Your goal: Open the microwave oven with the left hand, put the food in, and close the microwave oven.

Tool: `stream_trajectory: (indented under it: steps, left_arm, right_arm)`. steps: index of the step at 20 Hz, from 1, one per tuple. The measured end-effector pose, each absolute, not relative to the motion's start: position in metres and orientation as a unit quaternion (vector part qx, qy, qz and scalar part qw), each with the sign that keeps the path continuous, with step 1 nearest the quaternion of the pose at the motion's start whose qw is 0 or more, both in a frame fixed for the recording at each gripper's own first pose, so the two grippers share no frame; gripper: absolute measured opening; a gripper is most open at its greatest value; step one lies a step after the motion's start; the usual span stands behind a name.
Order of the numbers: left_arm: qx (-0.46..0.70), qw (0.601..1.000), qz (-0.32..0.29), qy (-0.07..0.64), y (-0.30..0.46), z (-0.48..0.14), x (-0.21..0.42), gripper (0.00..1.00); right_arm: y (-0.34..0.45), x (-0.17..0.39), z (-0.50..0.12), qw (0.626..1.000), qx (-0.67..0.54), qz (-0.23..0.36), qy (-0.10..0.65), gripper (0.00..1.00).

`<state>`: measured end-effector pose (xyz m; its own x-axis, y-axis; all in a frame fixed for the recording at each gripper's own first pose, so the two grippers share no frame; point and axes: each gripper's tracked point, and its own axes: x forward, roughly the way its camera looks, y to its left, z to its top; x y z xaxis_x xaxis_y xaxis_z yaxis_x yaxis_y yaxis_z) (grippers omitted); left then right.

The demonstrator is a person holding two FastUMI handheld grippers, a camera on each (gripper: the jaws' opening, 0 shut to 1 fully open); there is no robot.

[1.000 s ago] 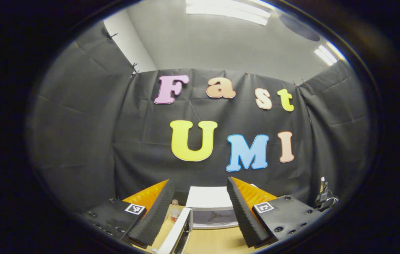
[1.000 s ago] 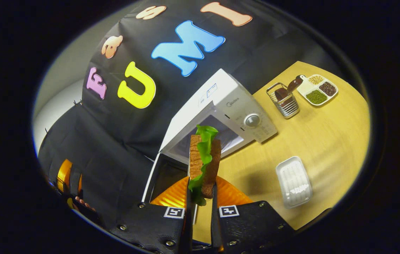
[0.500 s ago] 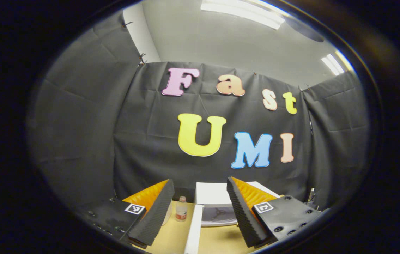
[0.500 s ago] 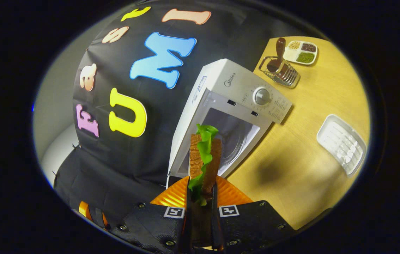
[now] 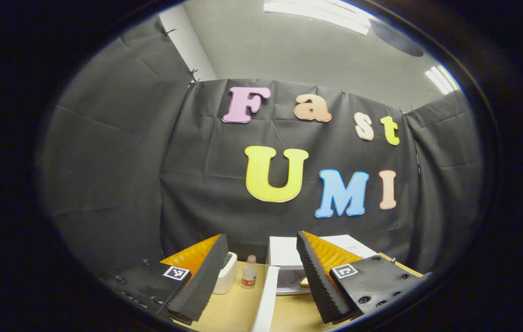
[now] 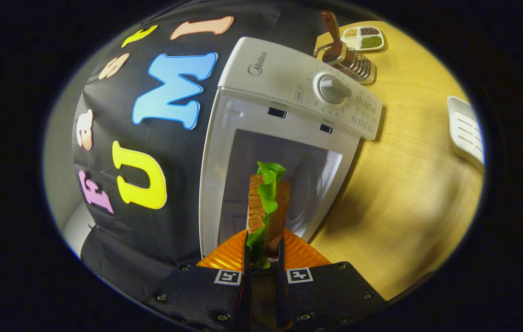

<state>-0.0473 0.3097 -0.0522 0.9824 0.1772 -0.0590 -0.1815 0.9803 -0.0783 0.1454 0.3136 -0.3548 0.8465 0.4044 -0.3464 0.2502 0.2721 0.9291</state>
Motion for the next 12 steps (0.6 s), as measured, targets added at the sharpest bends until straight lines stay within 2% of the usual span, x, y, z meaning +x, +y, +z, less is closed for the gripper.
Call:
stream_trajectory:
  steps: [7,12]
  left_arm:
    - [-0.038,0.991,0.124,0.038,0.332,-0.058,-0.054,0.96]
    - [-0.038,0.987,0.148,0.053,0.349,-0.072,-0.057,0.96]
  right_arm:
    - [0.329,0.200,-0.384,0.718,0.657,-0.024,0.228,0.21]
    - [0.344,0.242,-0.413,0.714,0.662,-0.064,0.218,0.21]
